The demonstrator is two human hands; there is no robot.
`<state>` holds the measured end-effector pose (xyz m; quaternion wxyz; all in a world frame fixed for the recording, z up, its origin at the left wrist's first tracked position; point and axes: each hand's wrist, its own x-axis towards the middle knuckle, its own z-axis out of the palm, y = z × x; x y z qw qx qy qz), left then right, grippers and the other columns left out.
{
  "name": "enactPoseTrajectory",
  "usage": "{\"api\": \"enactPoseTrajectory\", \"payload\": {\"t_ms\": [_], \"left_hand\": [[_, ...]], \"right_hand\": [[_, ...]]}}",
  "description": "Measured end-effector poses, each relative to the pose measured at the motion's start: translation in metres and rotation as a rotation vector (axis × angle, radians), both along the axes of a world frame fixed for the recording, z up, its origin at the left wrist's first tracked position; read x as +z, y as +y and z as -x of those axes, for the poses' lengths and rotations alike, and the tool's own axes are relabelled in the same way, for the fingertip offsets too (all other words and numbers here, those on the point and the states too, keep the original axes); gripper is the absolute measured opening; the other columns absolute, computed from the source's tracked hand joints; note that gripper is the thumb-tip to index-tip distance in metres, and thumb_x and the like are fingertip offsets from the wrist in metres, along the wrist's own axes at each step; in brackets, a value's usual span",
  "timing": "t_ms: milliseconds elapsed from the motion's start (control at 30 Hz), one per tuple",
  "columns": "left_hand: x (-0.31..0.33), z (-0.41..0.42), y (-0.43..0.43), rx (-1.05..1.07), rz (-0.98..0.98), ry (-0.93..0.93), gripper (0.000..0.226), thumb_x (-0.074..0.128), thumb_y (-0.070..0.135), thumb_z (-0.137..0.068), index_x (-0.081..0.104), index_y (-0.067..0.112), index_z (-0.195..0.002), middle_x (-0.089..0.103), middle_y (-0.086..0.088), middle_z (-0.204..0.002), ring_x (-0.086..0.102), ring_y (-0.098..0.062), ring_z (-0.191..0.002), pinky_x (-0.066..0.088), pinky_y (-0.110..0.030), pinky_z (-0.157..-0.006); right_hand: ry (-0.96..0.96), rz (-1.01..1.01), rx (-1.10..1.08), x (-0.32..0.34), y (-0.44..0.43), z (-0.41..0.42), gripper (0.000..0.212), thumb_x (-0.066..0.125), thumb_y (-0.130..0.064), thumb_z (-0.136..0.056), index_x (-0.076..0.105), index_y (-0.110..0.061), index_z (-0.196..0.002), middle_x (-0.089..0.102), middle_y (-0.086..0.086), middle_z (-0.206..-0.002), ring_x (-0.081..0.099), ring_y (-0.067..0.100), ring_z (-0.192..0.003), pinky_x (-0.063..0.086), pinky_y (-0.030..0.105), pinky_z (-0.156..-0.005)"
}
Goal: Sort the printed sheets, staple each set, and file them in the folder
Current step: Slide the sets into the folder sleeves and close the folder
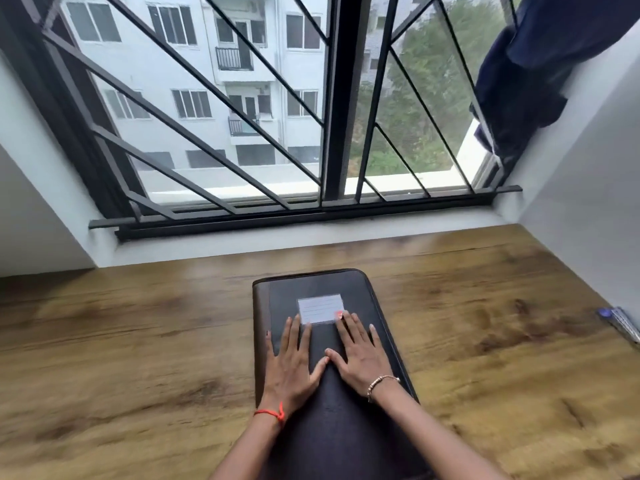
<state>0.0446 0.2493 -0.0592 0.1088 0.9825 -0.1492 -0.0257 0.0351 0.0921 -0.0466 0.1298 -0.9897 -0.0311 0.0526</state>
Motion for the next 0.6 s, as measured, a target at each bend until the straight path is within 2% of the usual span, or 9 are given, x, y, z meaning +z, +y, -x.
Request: {"api": "enactPoseTrajectory", "payload": {"t_ms": [100,133,200,267,433,533,567,600], "left_hand": [[-0.003,0.006,-0.004,0.031,0.003,0.025,0.077,0.014,0.063,-0.088,0.051,0.011,-0.132,0.046,-0.011,-0.141,0.027,-0.020,-0.135,0.007,-0.049,-0.109],[-0.003,0.006,-0.007,0.032,0.005,0.023,0.083,0.011,0.065,-0.084,0.044,0.011,-0.137,0.037,-0.011,-0.147,0.019,-0.019,-0.140,0.007,-0.051,-0.111],[0.001,0.004,-0.013,0.024,-0.029,0.026,0.095,-0.004,0.066,-0.071,0.016,0.015,-0.148,0.005,-0.005,-0.157,-0.003,-0.017,-0.145,-0.004,-0.053,-0.113],[0.010,0.005,-0.025,0.026,-0.018,0.072,0.100,-0.014,0.065,-0.063,0.002,0.017,-0.149,-0.009,-0.002,-0.157,-0.012,-0.015,-0.144,-0.010,-0.054,-0.111],[0.031,0.004,-0.075,-0.045,0.016,0.054,0.099,-0.015,0.066,-0.064,-0.003,0.018,-0.149,-0.010,-0.001,-0.157,-0.013,-0.016,-0.144,-0.010,-0.053,-0.112],[0.038,0.000,-0.119,-0.116,0.030,0.049,0.080,0.007,0.066,-0.086,0.000,0.017,-0.149,-0.008,0.000,-0.157,-0.013,-0.014,-0.144,-0.012,-0.051,-0.112],[0.040,-0.002,-0.137,-0.139,0.040,0.051,0.076,0.012,0.063,-0.089,0.001,0.017,-0.149,-0.007,0.000,-0.157,-0.012,-0.014,-0.144,-0.011,-0.051,-0.112],[0.042,-0.002,-0.154,-0.160,0.053,0.046,0.079,0.010,0.065,-0.086,0.002,0.017,-0.149,-0.006,0.000,-0.158,-0.011,-0.014,-0.144,-0.011,-0.050,-0.112]], "right_hand": [[0.067,-0.020,-0.026,0.002,-0.006,0.014,0.125,-0.039,-0.080,-0.040,-0.009,-0.024,-0.148,-0.026,-0.009,-0.147,-0.013,0.014,-0.145,-0.029,0.026,-0.103],[0.088,-0.009,-0.035,0.001,-0.008,0.017,0.126,-0.038,-0.080,-0.038,-0.010,-0.024,-0.148,-0.026,-0.009,-0.148,-0.014,0.012,-0.144,-0.027,0.028,-0.106],[0.112,-0.029,-0.053,0.006,-0.012,0.019,0.128,-0.036,-0.082,-0.035,-0.010,-0.025,-0.148,-0.019,-0.009,-0.154,-0.015,0.009,-0.144,-0.019,0.034,-0.111],[0.099,-0.040,-0.086,0.009,-0.022,0.021,0.130,-0.036,-0.082,-0.034,-0.008,-0.027,-0.148,-0.015,-0.008,-0.156,-0.013,0.009,-0.144,-0.015,0.037,-0.113],[0.038,-0.028,-0.152,0.018,-0.071,0.021,0.125,-0.027,-0.085,-0.041,-0.001,-0.027,-0.149,-0.009,-0.007,-0.157,-0.009,0.010,-0.145,-0.007,0.043,-0.116],[0.013,-0.032,-0.231,0.024,-0.113,0.023,0.118,-0.005,-0.090,-0.052,0.006,-0.026,-0.150,-0.005,-0.007,-0.158,-0.008,0.010,-0.145,-0.006,0.043,-0.116],[0.006,-0.023,-0.256,0.026,-0.130,0.025,0.116,-0.001,-0.090,-0.053,0.007,-0.025,-0.149,-0.004,-0.006,-0.158,-0.007,0.009,-0.145,-0.005,0.043,-0.116],[0.000,-0.014,-0.277,0.027,-0.146,0.026,0.118,-0.002,-0.091,-0.052,0.008,-0.025,-0.149,-0.004,-0.006,-0.158,-0.006,0.010,-0.145,-0.004,0.042,-0.117]]}}
